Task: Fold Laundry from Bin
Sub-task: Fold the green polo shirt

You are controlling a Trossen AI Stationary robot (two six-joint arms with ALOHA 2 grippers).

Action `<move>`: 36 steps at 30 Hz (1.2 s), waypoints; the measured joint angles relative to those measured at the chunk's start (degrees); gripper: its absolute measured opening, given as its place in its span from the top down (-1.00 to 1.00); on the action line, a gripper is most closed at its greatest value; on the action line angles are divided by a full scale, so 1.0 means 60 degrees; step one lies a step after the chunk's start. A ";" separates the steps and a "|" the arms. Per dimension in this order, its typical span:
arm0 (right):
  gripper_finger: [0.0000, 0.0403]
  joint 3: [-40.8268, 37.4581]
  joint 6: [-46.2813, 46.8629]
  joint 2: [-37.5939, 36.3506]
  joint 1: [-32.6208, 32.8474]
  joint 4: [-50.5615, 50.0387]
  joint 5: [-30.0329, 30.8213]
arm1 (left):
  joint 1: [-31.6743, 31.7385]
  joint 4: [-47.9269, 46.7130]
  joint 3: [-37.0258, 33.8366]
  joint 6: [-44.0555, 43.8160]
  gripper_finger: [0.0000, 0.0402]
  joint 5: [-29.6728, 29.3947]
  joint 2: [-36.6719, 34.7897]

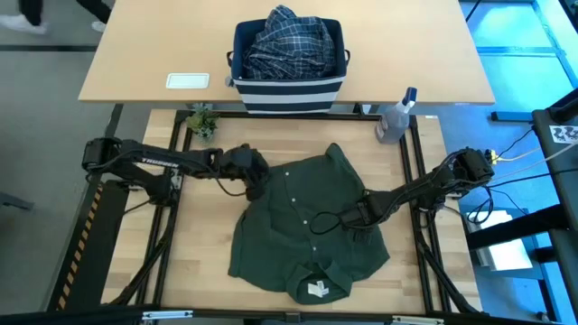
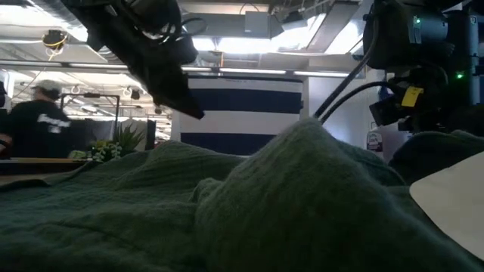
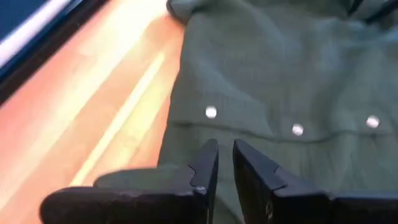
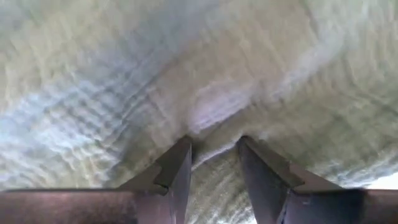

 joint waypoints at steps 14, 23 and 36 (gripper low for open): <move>0.33 0.0000 -0.0340 -0.0004 0.0000 0.0299 0.0506 | 0.0259 -0.0068 0.0210 -0.1334 -0.04 -0.0584 0.0647; 0.33 0.0000 -0.0509 -0.0005 0.0000 0.0303 0.0504 | 0.0505 -0.0016 0.0211 -0.2498 -0.10 -0.0882 0.1913; 0.33 0.0000 -0.0509 -0.0007 0.0000 0.0288 0.0497 | 0.0879 -0.0398 0.0211 -0.3512 -0.03 -0.0356 0.2222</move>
